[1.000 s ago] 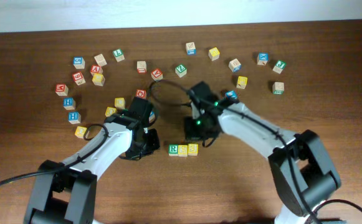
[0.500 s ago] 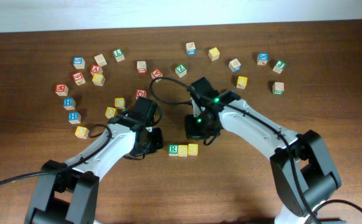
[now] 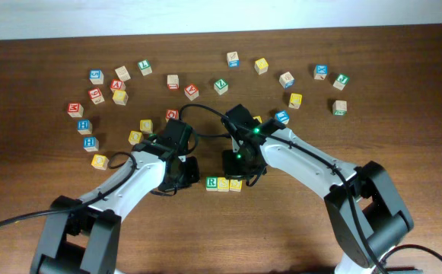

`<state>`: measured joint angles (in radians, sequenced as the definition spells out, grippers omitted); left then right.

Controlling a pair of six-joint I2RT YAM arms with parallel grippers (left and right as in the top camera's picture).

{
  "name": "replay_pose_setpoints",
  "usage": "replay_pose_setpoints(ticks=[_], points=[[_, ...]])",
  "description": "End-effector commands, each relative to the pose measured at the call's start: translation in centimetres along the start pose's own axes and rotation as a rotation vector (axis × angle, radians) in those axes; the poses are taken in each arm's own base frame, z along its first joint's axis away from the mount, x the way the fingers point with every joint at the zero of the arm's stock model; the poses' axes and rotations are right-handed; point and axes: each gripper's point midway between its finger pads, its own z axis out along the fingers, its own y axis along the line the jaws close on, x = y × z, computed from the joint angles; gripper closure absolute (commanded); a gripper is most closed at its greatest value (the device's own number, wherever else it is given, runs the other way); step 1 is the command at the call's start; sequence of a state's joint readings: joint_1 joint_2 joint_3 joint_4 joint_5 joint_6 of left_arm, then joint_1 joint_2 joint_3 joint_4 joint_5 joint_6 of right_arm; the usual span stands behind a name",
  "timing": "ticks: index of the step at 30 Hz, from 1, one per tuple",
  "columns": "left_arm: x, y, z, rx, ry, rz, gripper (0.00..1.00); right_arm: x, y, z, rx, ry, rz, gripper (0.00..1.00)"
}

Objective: Spell out RSS

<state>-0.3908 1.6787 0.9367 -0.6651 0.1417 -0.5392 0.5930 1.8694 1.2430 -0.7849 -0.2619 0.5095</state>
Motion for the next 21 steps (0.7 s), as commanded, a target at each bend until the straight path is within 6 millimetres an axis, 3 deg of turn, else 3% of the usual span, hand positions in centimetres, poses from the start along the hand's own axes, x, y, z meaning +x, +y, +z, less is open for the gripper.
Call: replay_pose_setpoints(ticks=[1,5,7,9,11,13,15,18,21], points=[[0.3,0.4,0.4,-0.016,0.012,0.014,1.0,0.5,-0.1,0.3,0.011,0.013,-0.002,0.96],[0.3,0.4,0.4,-0.016,0.012,0.014,1.0,-0.2,0.2,-0.1,-0.001,-0.01,-0.003,0.96],[0.3,0.4,0.4,-0.016,0.012,0.014,1.0,-1.9,-0.2,-2.1,-0.003,-0.037,0.034,0.96],[0.3,0.4,0.4,-0.015,0.012,0.014,1.0,-2.8,-1.8,-4.4,0.02,-0.026,0.09,0.96],[0.1,0.3,0.4,-0.011,0.006,0.015,1.0,-1.6,-4.6,-5.4,0.064,0.048,0.179,0.96],[-0.1,0.1,0.4,-0.001,-0.004,0.017,1.0,0.1,-6.3,-4.8,0.115,0.107,0.21,0.96],[-0.5,-0.4,0.4,0.018,-0.018,0.02,1.0,1.9,-6.2,-2.7,0.124,0.141,0.216,0.96],[-0.5,-1.4,0.4,0.072,-0.01,0.025,1.0,2.4,-5.3,-0.2,0.11,0.108,0.219,0.96],[-0.3,-1.3,0.4,0.069,-0.003,0.024,1.0,2.8,-4.4,0.4,0.108,0.107,0.232,0.96]])
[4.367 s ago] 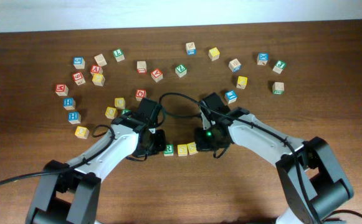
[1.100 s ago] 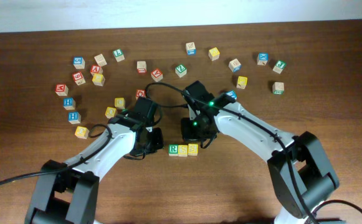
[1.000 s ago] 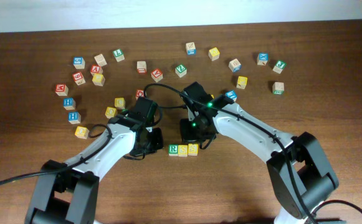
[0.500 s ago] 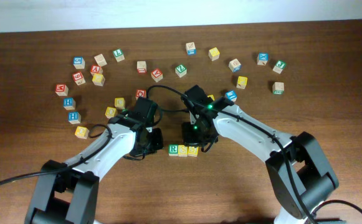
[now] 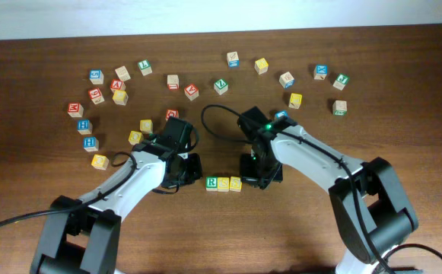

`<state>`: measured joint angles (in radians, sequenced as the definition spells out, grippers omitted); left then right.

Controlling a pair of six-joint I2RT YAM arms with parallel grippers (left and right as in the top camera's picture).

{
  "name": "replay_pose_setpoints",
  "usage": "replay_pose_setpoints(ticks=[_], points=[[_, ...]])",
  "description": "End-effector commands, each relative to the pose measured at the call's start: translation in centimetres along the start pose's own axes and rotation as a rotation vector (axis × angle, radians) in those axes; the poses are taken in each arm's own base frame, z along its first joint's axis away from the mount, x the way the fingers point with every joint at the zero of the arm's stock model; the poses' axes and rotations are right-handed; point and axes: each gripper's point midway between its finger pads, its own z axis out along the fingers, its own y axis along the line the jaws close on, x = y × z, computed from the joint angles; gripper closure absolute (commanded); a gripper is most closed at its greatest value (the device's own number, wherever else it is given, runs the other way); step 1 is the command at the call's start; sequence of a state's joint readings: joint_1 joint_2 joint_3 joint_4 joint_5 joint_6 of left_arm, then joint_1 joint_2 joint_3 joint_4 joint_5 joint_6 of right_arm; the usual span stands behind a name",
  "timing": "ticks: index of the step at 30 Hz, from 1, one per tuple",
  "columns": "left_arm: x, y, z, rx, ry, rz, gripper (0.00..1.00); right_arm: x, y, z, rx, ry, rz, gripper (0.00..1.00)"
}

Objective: Spell out RSS

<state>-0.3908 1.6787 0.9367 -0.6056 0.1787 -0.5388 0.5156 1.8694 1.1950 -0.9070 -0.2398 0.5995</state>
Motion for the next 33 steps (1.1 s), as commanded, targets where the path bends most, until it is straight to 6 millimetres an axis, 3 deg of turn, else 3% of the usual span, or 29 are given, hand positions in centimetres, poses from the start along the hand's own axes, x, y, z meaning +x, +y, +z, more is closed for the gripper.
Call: replay_pose_setpoints(ticks=[1,7,22,33], points=[[0.7,-0.1,0.4,0.011,0.032,0.016,1.0,0.4,0.8,0.5,0.001,-0.007,0.037,0.96],[2.0,-2.0,0.8,0.023,0.046,0.077,1.0,0.2,3.5,0.6,-0.104,-0.017,-0.003,0.96],[2.4,-2.4,0.8,0.041,0.063,0.08,1.0,-0.8,2.8,0.6,-0.064,-0.068,-0.019,0.96],[2.1,-2.0,0.8,0.018,0.048,0.08,1.0,-0.3,2.4,0.7,-0.047,-0.046,-0.01,0.96]])
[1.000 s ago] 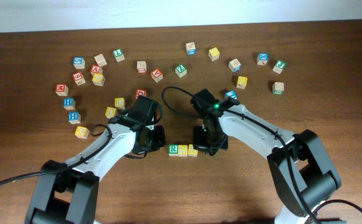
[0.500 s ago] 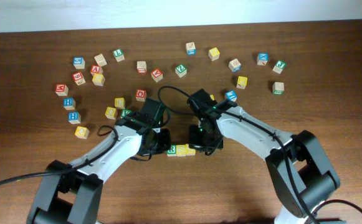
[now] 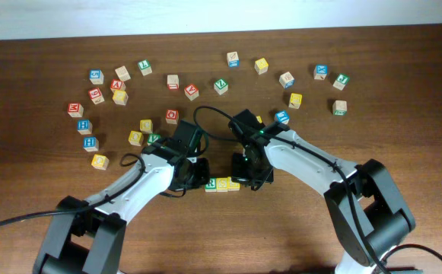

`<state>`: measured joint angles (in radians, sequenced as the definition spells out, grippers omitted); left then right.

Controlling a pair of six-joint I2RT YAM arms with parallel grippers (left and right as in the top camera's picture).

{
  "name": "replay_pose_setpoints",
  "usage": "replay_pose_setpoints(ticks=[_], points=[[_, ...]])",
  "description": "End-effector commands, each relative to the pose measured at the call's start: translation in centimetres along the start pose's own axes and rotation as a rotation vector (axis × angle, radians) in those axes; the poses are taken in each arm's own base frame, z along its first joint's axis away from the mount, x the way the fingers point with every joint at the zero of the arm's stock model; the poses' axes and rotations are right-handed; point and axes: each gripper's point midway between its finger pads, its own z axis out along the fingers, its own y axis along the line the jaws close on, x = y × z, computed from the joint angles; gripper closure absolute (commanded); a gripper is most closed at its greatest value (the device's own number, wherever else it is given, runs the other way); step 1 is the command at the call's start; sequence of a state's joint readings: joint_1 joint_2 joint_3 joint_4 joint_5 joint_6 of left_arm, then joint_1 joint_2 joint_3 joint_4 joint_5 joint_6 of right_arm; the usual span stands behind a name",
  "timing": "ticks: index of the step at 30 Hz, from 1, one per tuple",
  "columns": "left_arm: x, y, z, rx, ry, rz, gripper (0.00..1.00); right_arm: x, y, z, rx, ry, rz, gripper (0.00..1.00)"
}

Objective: Spell out RSS

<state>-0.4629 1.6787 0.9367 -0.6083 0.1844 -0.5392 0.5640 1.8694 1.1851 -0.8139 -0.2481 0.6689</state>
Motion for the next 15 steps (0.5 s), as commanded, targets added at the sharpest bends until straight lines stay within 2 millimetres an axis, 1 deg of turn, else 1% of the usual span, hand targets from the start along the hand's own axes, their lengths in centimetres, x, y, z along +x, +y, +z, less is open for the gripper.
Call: replay_pose_setpoints(ticks=[1,3,5,7,10,13,15], points=[[0.6,-0.1,0.5,0.007,0.024,0.011,1.0,0.0,0.0,0.1,0.003,0.0,-0.012,0.95],[0.6,0.0,0.4,0.003,0.025,0.011,1.0,-0.5,-0.4,0.1,0.029,-0.03,-0.014,0.94],[0.9,0.5,0.4,-0.022,0.035,0.007,1.0,-1.4,-1.1,0.0,0.073,-0.075,-0.031,0.93],[1.0,0.9,0.4,-0.047,0.035,0.005,1.0,-2.1,-0.5,0.0,0.051,-0.104,-0.081,0.92],[0.9,1.1,0.4,-0.057,0.031,0.005,1.0,-2.8,0.5,-0.1,0.011,-0.132,-0.092,0.92],[0.2,3.3,0.2,-0.18,-0.017,0.006,1.0,-3.3,1.3,-0.1,-0.023,-0.151,-0.102,0.92],[0.2,3.6,0.1,-0.199,-0.019,0.006,0.99,-3.1,1.9,-0.1,-0.059,-0.136,-0.107,0.94]])
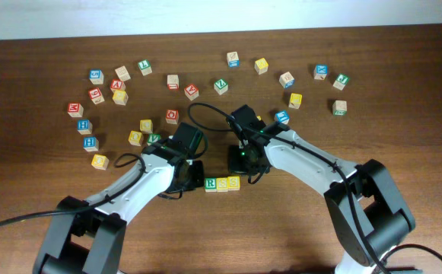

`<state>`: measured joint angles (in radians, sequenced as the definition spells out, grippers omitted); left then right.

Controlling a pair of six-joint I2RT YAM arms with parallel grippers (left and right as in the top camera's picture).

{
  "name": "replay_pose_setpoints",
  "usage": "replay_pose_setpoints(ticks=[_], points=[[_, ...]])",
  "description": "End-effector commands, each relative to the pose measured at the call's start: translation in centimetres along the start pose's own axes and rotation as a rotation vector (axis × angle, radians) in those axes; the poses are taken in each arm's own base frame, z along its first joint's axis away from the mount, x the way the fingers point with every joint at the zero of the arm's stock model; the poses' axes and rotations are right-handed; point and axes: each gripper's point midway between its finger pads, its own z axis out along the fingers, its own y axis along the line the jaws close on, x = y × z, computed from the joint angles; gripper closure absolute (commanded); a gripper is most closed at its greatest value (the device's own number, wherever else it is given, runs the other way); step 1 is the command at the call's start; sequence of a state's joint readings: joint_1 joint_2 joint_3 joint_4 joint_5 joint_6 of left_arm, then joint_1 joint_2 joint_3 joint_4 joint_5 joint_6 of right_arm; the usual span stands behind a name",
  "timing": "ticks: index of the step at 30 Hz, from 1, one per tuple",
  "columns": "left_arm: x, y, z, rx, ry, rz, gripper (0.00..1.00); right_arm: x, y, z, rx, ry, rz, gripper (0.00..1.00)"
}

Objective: Spell out RSS

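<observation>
Three small letter blocks lie in a row in front of the arms: a green R block (211,183), a yellow S block (222,184) and a second yellow S block (233,183), touching side by side. My left gripper (192,173) sits just left of the R block, with a small gap. My right gripper (243,163) hangs just behind and to the right of the last S block. The overhead view does not show how either pair of jaws stands. Nothing is seen held in either one.
Many loose letter blocks are scattered along the back: a yellow one (99,160) and a blue one (90,142) at the left, a red one (172,116) behind the left gripper, a blue one (281,117) and a yellow one (295,100) behind the right arm.
Both grippers have come off the ends of the row: the left one slightly left, the right one back. The three blocks now lie in a straighter line.
At first my right gripper hung over the row's right end, with the left one well off to the left. Then the right one stood to the right of the row. Later both grippers closed in on the row's two ends; now they stand slightly off it.
</observation>
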<state>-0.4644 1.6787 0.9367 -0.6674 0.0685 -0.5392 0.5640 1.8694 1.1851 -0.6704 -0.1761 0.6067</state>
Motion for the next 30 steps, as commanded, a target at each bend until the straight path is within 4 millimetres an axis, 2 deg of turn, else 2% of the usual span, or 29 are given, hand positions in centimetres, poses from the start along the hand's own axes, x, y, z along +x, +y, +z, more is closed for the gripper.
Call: replay_pose_setpoints(ticks=[1,9,16,21,30], points=[[-0.1,1.2,0.4,-0.069,-0.013,0.012,0.99,0.5,0.8,0.1,-0.042,0.027,-0.012,0.95],[-0.4,1.7,0.3,-0.099,-0.031,0.012,0.97,1.3,0.5,0.1,-0.026,0.056,-0.008,0.96],[-0.4,1.7,0.4,-0.099,-0.032,0.012,0.96,0.7,0.9,0.1,-0.047,0.034,-0.037,0.96],[-0.4,1.7,0.4,-0.099,-0.031,0.012,0.95,1.5,1.7,0.2,-0.061,0.054,-0.056,0.96],[-0.3,1.7,0.4,-0.097,-0.03,-0.011,0.94,1.6,1.8,0.2,-0.067,0.059,-0.07,0.96]])
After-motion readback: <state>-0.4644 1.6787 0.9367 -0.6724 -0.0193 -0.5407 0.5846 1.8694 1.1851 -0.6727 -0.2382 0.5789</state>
